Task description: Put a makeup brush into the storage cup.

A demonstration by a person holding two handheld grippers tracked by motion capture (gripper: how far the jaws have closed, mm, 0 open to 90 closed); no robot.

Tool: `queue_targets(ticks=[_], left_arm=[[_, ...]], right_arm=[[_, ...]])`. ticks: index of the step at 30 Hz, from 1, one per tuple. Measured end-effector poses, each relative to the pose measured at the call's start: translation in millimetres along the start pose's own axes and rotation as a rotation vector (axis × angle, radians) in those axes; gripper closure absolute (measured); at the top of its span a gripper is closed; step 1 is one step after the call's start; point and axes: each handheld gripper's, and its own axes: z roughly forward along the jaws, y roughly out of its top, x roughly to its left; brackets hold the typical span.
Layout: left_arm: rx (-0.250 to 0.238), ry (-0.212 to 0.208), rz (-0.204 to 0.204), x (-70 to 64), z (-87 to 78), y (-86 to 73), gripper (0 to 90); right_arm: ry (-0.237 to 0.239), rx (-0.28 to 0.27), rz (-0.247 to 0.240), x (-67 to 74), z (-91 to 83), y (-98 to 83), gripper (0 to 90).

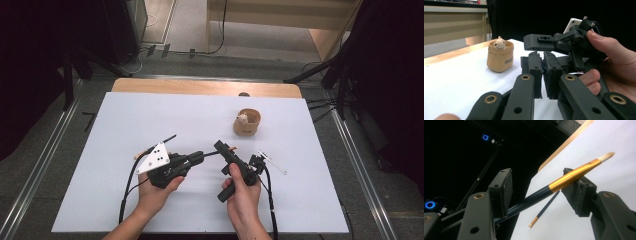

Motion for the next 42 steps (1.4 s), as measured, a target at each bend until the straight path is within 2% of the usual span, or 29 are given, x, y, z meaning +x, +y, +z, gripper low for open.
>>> queue_targets(ticks=[4,5,6,7,8,9,10,11,12,15,19,21,23,25,26,29,32,37,42], left_arm=[[0.004,0.005,-0.001,1.8,-0.2,-0.8,86.3],[0.004,0.005,-0.001,1.8,-0.2,-0.8,85.7],[0.028,0.01,-0.001,3.9,1.8,-2.9,81.7],[0.03,0.022,0.005,4.0,2.6,-4.0,68.7],[0.03,0.022,0.005,4.0,2.6,-4.0,56.4],[0.053,0.067,0.006,3.5,2.9,-4.4,48.3],[0.053,0.067,0.006,3.5,2.9,-4.4,42.3],[0.06,0.08,-0.001,3.5,2.7,-4.0,42.3],[0.071,0.092,-0.019,4.8,1.8,-3.1,30.3],[0.084,0.087,-0.04,7.2,0.6,-2.7,16.9],[0.096,0.075,-0.029,8.8,-2.7,-3.5,2.4],[0.098,0.075,-0.042,10.3,-4.5,-3.5,1.4],[0.096,0.103,-0.041,11.0,-7.2,-3.3,1.4],[0.094,0.116,-0.048,12.3,-10.2,-3.6,1.4],[0.098,0.132,-0.047,14.2,-14.1,-4.0,1.4],[0.098,0.138,-0.052,16.2,-18.2,-4.8,1.4],[0.102,0.139,-0.064,20.9,-25.4,-5.0,1.4],[0.09,0.176,-0.063,26.2,-38.6,-5.4,1.4],[0.096,0.205,-0.058,30.9,-53.7,-11.3,1.4]], right_arm=[[0.026,0.018,0.029,-2.6,0.1,-0.9,59.9],[0.026,0.018,0.029,-2.6,0.1,-0.9,59.9],[0.083,-0.004,0.044,-3.7,-1.9,-0.2,79.7],[0.103,-0.004,0.033,-2.5,-3.8,1.3,84.2],[0.113,-0.017,0.013,-1.9,-4.9,2.5,84.4],[0.125,-0.025,-0.007,-1.5,-5.6,3.8,84.4],[0.127,-0.026,-0.032,0.0,-6.2,5.1,84.5],[0.127,-0.026,-0.032,0.0,-6.2,5.1,84.5],[0.122,-0.031,-0.089,3.3,-7.6,6.3,84.5],[0.115,-0.034,-0.149,6.2,-8.1,8.0,84.4],[0.091,-0.04,-0.23,7.7,-8.9,9.7,84.4],[0.083,-0.041,-0.247,8.3,-9.3,10.0,84.4],[0.066,-0.04,-0.295,9.4,-9.7,10.8,84.4],[0.057,-0.044,-0.35,10.9,-10.0,11.8,84.4],[0.045,-0.045,-0.41,13.5,-10.3,13.0,84.4],[0.011,-0.044,-0.507,18.3,-11.2,15.4,84.4],[-0.012,-0.039,-0.571,21.6,-12.8,18.5,84.4],[-0.043,-0.035,-0.632,22.2,-13.9,24.7,84.4],[-0.065,-0.034,-0.658,20.4,-15.2,30.9,84.4]])
